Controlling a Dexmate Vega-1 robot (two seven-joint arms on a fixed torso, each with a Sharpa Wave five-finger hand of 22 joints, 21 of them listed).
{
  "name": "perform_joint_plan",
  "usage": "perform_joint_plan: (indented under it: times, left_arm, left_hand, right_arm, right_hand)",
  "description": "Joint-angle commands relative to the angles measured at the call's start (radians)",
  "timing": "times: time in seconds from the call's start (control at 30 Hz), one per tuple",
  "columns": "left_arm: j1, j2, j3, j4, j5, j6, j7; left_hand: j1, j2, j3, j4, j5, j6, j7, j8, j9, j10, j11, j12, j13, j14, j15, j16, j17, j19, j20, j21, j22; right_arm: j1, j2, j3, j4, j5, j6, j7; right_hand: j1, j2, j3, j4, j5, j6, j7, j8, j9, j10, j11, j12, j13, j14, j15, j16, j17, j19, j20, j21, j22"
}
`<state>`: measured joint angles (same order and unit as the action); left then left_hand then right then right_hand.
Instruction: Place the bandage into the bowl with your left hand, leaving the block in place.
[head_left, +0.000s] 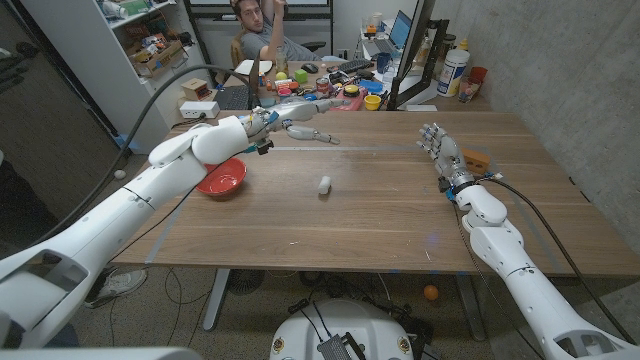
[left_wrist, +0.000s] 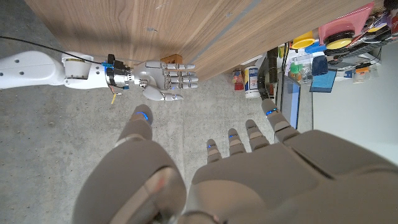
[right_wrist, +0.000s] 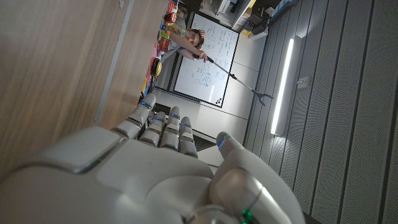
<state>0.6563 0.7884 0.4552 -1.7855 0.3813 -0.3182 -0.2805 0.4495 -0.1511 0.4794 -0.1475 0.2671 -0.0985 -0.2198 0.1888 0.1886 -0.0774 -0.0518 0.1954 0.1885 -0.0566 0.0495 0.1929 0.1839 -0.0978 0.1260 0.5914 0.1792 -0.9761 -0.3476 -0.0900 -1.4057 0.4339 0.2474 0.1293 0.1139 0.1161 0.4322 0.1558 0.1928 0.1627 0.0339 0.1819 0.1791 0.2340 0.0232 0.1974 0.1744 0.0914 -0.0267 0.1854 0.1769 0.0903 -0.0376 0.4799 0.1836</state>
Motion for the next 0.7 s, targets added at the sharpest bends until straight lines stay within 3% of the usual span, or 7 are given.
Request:
perform_joint_plan:
  times: [0.03, 0.2, 0.3, 0.7]
  left_arm:
    - [-0.035, -0.011, 0.037, -0.014, 0.087, 0.058, -0.042]
    - [-0.061, -0.019, 0.066, -0.015, 0.138, 0.087, -0.069]
    - [-0.081, -0.025, 0.085, -0.008, 0.160, 0.097, -0.091]
    - [-0.173, -0.058, 0.162, 0.039, 0.173, 0.101, -0.234]
  left_hand:
    - [0.018, -0.002, -0.004, -0.001, 0.006, -0.005, 0.000, 0.006, 0.002, 0.003, -0.007, 0.008, 0.004, 0.007, -0.001, 0.004, 0.004, 0.000, 0.013, -0.006, 0.005]
    - [0.024, -0.002, -0.007, -0.002, 0.009, -0.002, 0.000, 0.007, 0.002, 0.006, -0.008, 0.009, 0.004, 0.011, -0.008, 0.006, 0.004, -0.013, 0.015, -0.013, 0.005]
    - [0.030, -0.002, -0.010, -0.002, 0.011, -0.001, 0.000, 0.008, 0.002, 0.005, -0.011, 0.009, 0.004, 0.013, -0.011, 0.007, 0.005, -0.008, 0.030, -0.014, 0.006]
    - [0.045, 0.000, -0.017, -0.002, 0.017, 0.012, 0.001, 0.013, 0.003, 0.010, -0.009, 0.012, 0.005, 0.031, -0.023, 0.012, 0.006, 0.021, 0.024, -0.010, 0.006]
  right_arm:
    - [0.007, 0.000, 0.002, 0.017, 0.005, 0.016, 0.009]
    - [0.007, 0.002, 0.004, 0.024, 0.009, 0.021, 0.012]
    - [0.006, 0.003, 0.005, 0.027, 0.010, 0.023, 0.013]
    - [0.010, 0.009, 0.011, 0.040, 0.014, 0.029, 0.013]
  right_hand:
    - [0.005, 0.058, 0.001, -0.004, 0.003, 0.013, 0.000, 0.008, 0.002, 0.008, 0.003, 0.008, 0.004, 0.011, -0.003, 0.005, 0.000, 0.011, -0.034, -0.006, 0.003]
    - [0.004, 0.057, 0.001, -0.003, 0.004, 0.013, 0.000, 0.007, 0.002, 0.008, 0.002, 0.008, 0.004, 0.012, -0.002, 0.004, 0.000, 0.012, -0.034, -0.006, 0.003]
    - [0.004, 0.057, 0.001, -0.003, 0.004, 0.014, 0.001, 0.007, 0.002, 0.008, 0.004, 0.008, 0.004, 0.012, -0.002, 0.004, 0.000, 0.012, -0.034, -0.007, 0.003]
    - [0.002, 0.056, 0.001, -0.002, 0.004, 0.015, 0.001, 0.007, 0.002, 0.010, 0.005, 0.008, 0.004, 0.014, -0.003, 0.003, -0.001, 0.012, -0.034, -0.009, 0.003]
